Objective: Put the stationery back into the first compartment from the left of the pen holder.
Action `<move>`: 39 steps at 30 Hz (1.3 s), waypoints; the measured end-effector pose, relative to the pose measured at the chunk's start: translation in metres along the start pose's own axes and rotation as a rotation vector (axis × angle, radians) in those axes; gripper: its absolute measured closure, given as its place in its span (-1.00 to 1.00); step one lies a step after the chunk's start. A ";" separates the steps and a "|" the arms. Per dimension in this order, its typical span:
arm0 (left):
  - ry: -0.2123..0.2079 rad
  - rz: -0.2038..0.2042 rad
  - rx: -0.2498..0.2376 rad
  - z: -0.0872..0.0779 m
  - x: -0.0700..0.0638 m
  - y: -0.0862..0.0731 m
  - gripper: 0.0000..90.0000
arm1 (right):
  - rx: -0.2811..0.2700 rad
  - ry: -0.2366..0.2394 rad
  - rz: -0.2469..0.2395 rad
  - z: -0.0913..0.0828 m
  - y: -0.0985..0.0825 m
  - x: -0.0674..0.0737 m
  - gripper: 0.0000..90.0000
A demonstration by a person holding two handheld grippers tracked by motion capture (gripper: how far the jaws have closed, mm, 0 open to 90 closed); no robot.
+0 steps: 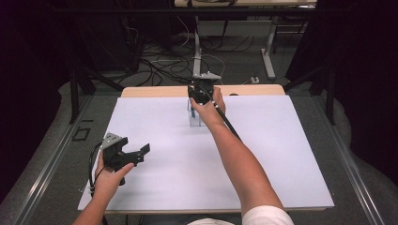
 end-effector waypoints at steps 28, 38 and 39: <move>0.013 0.006 0.012 0.002 -0.001 -0.002 -0.99 | -0.055 -0.024 -0.238 -0.049 0.016 -0.063 -0.65; 0.009 0.009 0.015 0.003 -0.002 -0.002 -0.99 | -0.005 0.020 -0.214 -0.083 0.013 -0.090 -0.86; 0.008 0.011 0.016 0.003 -0.002 -0.001 -0.99 | -0.005 0.020 -0.214 -0.083 0.013 -0.090 -0.86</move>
Point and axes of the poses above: each handheld gripper's, and its own axes: z roughly forward along the jaws, y roughly out of its top, x roughly to its left, the point moved 5 cm from there along z, roughly forward along the jaws, and after that the axes turned 14 degrees about -y, right-handed, at the moved point
